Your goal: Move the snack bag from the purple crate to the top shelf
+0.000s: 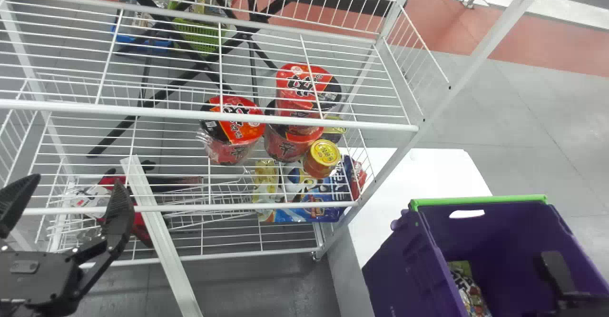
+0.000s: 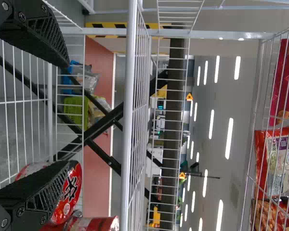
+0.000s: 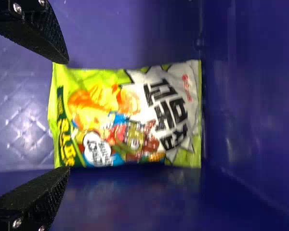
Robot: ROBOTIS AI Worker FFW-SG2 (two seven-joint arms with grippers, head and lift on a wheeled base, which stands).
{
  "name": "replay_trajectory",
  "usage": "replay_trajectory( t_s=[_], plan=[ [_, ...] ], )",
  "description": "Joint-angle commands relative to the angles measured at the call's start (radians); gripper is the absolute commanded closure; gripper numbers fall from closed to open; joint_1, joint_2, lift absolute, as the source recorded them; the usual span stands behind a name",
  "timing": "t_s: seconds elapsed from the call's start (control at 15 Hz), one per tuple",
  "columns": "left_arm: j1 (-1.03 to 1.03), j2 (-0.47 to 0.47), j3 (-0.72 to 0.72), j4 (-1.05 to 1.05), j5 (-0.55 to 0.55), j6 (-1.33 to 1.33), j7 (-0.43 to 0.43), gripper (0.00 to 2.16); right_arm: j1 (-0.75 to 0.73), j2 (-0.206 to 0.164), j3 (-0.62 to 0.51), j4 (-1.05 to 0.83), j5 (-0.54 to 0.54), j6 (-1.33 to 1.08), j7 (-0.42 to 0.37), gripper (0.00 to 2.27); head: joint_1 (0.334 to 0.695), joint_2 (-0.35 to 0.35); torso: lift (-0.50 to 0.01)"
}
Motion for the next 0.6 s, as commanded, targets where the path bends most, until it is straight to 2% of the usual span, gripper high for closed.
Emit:
replay_trajectory(
  t_s=[0.0, 0.13, 0.4, 0.53],
  plan=[
    [-0.008, 0.01, -0.004, 0.005, 0.016, -0.002, 0.001, 0.1, -0.027, -0.001, 0.042, 0.013, 0.054, 0.021, 0.003, 0.0, 0.695, -0.35, -0.456],
    [-0.009, 0.016, -0.004, 0.005, 0.024, -0.005, 0.001, 0.1, -0.062, -0.001, 0.065, 0.049, 0.109, 0.011, -0.003, 0.0, 0.695, -0.35, -0.456],
    [-0.009, 0.017, -0.004, 0.007, 0.028, -0.008, 0.003, 0.1, -0.071, 0.013, 0.102, 0.05, 0.12, 0.011, -0.044, 0.0, 0.695, -0.35, -0.456],
    [-0.011, 0.017, 0.002, 0.013, 0.036, -0.011, 0.003, 0.1, -0.071, 0.021, 0.108, 0.081, 0.125, -0.001, -0.089, 0.0, 0.695, -0.35, -0.456]
  ],
)
